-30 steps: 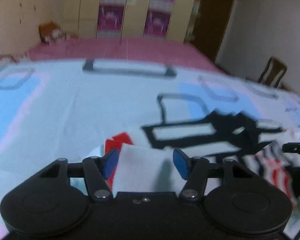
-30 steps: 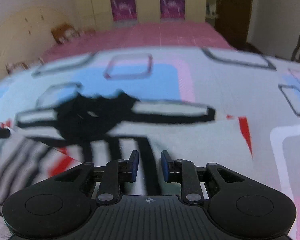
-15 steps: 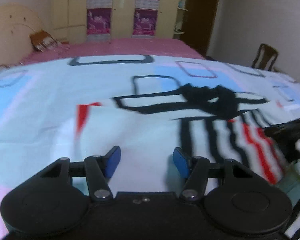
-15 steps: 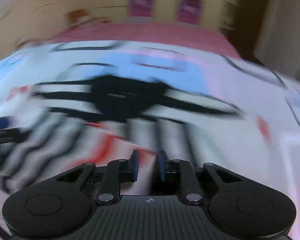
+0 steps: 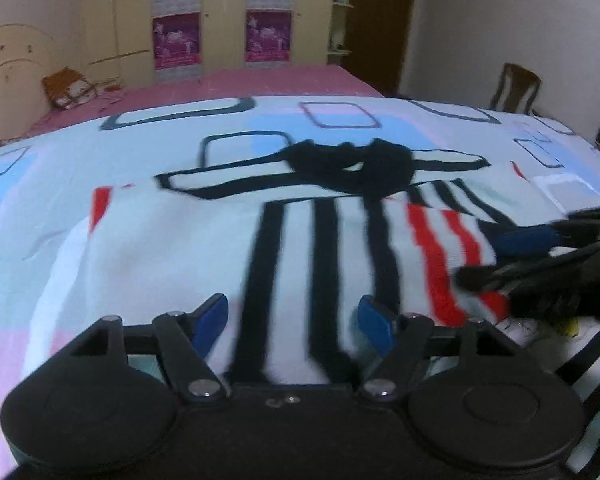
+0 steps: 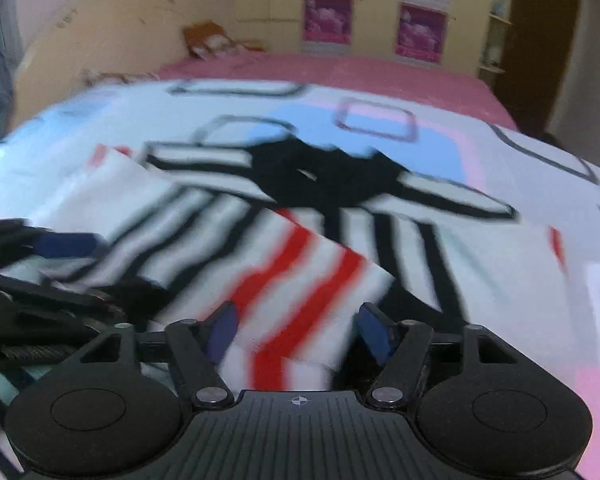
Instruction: Fold small clothes
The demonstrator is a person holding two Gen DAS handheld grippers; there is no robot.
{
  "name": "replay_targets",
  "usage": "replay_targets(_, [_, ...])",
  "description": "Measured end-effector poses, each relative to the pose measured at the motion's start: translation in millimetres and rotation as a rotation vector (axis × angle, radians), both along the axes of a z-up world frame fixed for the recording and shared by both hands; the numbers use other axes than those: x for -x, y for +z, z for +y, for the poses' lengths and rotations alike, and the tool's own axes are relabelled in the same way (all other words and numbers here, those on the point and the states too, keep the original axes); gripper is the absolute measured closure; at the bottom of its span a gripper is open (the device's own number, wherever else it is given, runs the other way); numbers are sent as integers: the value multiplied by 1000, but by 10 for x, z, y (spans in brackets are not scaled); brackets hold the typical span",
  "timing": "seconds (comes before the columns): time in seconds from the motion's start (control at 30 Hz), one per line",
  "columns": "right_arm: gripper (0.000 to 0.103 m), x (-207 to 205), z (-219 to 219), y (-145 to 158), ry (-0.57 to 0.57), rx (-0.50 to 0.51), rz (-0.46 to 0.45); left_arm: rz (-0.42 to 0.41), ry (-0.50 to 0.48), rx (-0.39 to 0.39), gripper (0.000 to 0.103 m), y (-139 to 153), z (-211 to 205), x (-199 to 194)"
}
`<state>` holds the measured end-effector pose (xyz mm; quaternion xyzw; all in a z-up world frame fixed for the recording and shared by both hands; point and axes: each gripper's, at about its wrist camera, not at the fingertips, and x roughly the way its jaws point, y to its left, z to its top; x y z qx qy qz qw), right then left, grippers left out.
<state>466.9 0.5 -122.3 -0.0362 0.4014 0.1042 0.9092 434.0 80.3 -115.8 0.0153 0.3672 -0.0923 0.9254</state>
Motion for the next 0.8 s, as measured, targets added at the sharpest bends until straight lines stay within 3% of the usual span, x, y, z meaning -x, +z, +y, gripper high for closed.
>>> replay_targets(0.03, [60, 14, -171, -20, -57, 2, 2, -1, 8, -12, 29, -4, 62, 33])
replay_targets(0.07, [62, 34, -352, -32, -102, -13, 4, -5, 2, -15, 29, -13, 153, 77])
replay_targets(0.2, [62, 93, -816, -57, -199, -58, 39, -15, -22, -43, 30, -13, 185, 131])
replay_targets(0.37, [63, 77, -883, -43, -236, -154, 64, -14, -22, -35, 30, -18, 198, 112])
replay_targets(0.53, [77, 155, -850, -12, -227, -149, 61, -10, -39, -31, 29, -36, 229, 99])
replay_targets(0.8, [77, 134, -760, -19, -225, -91, 65, -23, -16, -40, 28, -61, 180, 124])
